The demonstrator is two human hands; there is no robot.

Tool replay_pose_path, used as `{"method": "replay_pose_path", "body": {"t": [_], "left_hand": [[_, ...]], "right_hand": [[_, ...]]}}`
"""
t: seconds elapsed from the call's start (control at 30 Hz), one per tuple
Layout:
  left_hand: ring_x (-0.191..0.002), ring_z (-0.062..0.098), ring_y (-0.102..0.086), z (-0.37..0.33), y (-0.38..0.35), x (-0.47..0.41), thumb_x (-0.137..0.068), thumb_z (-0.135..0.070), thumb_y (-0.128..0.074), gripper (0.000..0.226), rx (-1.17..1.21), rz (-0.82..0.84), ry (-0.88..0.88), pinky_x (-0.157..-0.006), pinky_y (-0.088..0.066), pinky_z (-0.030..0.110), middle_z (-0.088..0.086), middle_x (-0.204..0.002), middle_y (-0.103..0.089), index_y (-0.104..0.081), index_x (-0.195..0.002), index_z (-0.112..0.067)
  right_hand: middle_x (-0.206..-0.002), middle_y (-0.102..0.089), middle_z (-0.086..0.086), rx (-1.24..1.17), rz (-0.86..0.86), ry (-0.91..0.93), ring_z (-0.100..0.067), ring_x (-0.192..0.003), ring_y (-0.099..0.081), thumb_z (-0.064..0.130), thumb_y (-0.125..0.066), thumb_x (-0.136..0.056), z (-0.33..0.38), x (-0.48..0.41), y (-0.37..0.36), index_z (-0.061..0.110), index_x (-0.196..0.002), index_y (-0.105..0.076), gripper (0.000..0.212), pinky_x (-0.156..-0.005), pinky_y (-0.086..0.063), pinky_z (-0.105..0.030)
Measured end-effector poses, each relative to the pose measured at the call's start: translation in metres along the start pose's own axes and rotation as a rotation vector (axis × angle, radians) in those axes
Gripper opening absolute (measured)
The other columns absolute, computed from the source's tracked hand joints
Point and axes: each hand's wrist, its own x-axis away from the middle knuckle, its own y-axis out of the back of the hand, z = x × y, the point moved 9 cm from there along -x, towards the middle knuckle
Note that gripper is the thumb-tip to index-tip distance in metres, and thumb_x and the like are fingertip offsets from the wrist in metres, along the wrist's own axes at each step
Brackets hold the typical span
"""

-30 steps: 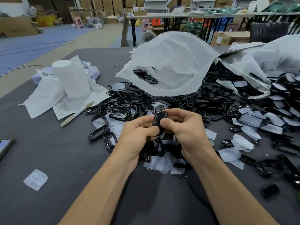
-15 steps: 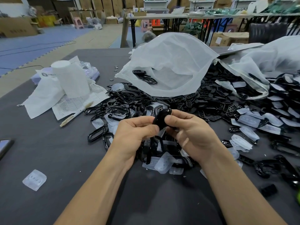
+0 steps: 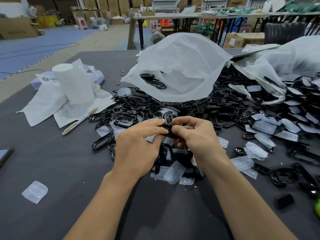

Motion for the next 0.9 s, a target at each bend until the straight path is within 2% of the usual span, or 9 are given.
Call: {"method": "replay_pose_path", "body": {"t": [0.1, 0.23, 0.37, 0.47, 0.5, 0.57, 0.67, 0.8, 0.9], "left_hand": [[-0.104, -0.01, -0.069, 0.02, -0.008, 0.002, -0.076, -0.036, -0.075, 0.041, 0.21, 0.094, 0.296, -0.088, -0.053, 0.011, -0.034, -0.106, -0.073, -0.074, -0.114, -0.052], [-0.07, 0.019, -0.076, 0.036, -0.022, 0.003, -0.083, -0.011, -0.081, 0.027, 0.417, 0.129, 0.523, -0.073, -0.064, 0.034, -0.002, -0.08, -0.08, -0.084, -0.096, -0.034], [-0.051, 0.014, -0.067, 0.063, 0.007, 0.002, -0.085, 0.008, -0.076, 0.032, 0.614, -0.22, 0.686, -0.054, -0.058, 0.022, 0.005, -0.066, -0.076, -0.081, -0.072, -0.02], [-0.053, 0.014, -0.069, 0.087, 0.025, 0.009, -0.084, 0.008, -0.077, 0.022, 0.763, -0.422, 0.82, -0.055, -0.057, 0.019, 0.003, -0.067, -0.075, -0.078, -0.079, -0.014], [-0.054, 0.015, -0.069, 0.091, 0.026, 0.011, -0.084, 0.007, -0.077, 0.019, 0.792, -0.45, 0.846, -0.056, -0.057, 0.02, 0.004, -0.067, -0.076, -0.077, -0.081, -0.012], [-0.054, 0.016, -0.069, 0.094, 0.023, 0.014, -0.084, 0.007, -0.077, 0.018, 0.816, -0.461, 0.867, -0.056, -0.057, 0.021, 0.004, -0.067, -0.076, -0.077, -0.081, -0.011], [-0.052, 0.014, -0.068, 0.092, 0.02, 0.014, -0.085, 0.008, -0.075, 0.021, 0.82, -0.451, 0.869, -0.054, -0.056, 0.02, 0.002, -0.066, -0.075, -0.077, -0.079, -0.011], [-0.051, 0.014, -0.067, 0.094, 0.02, 0.013, -0.084, 0.009, -0.076, 0.023, 0.82, -0.436, 0.869, -0.052, -0.055, 0.02, 0.002, -0.065, -0.075, -0.076, -0.076, -0.012], [-0.05, 0.012, -0.067, 0.092, 0.016, 0.011, -0.085, 0.008, -0.075, 0.021, 0.825, -0.406, 0.873, -0.051, -0.055, 0.019, 0.001, -0.064, -0.074, -0.075, -0.078, -0.011]], "right_hand": [[-0.07, -0.076, -0.007, 0.12, -0.041, 0.136, -0.02, -0.054, -0.067, 0.002, -0.077, -0.085, 0.011, 0.001, 0.004, 0.019, -0.089, -0.078, 0.017, -0.053, -0.055, -0.029], [-0.071, -0.077, -0.001, 0.204, -0.008, 0.269, -0.02, -0.061, -0.074, 0.009, -0.078, -0.084, 0.018, 0.004, -0.008, 0.024, -0.082, -0.079, 0.016, -0.066, -0.062, -0.04], [-0.07, -0.075, 0.01, 0.366, -0.076, 0.336, -0.012, -0.063, -0.07, 0.019, -0.071, -0.091, 0.023, 0.0, -0.01, 0.033, -0.086, -0.08, 0.016, -0.065, -0.06, -0.033], [-0.07, -0.07, 0.015, 0.662, 0.002, 0.38, 0.001, -0.065, -0.064, -0.001, -0.06, -0.09, 0.027, -0.006, -0.027, 0.028, -0.095, -0.083, 0.038, -0.056, -0.046, -0.012], [-0.08, -0.073, 0.012, 0.755, 0.056, 0.37, 0.002, -0.071, -0.063, -0.006, -0.056, -0.086, 0.026, -0.009, -0.037, 0.028, -0.098, -0.084, 0.045, -0.062, -0.045, -0.01], [-0.112, -0.074, -0.002, 0.941, 0.178, 0.361, -0.012, -0.099, -0.064, -0.008, -0.055, -0.082, 0.024, -0.014, -0.059, 0.033, -0.103, -0.082, 0.053, -0.088, -0.051, -0.026], [-0.126, -0.066, -0.007, 1.172, 0.306, 0.38, -0.026, -0.118, -0.055, 0.002, -0.066, -0.085, 0.02, -0.018, -0.082, 0.041, -0.11, -0.078, 0.048, -0.108, -0.044, -0.038], [-0.11, -0.073, -0.005, 1.197, 0.226, 0.451, -0.023, -0.106, -0.064, 0.01, -0.075, -0.087, 0.023, -0.022, -0.083, 0.034, -0.101, -0.082, 0.029, -0.101, -0.05, -0.036], [-0.086, -0.078, 0.003, 0.768, 0.075, 0.344, -0.006, -0.076, -0.066, 0.019, -0.079, -0.088, 0.021, -0.025, -0.053, 0.027, -0.086, -0.084, 0.01, -0.074, -0.053, -0.023]]}}
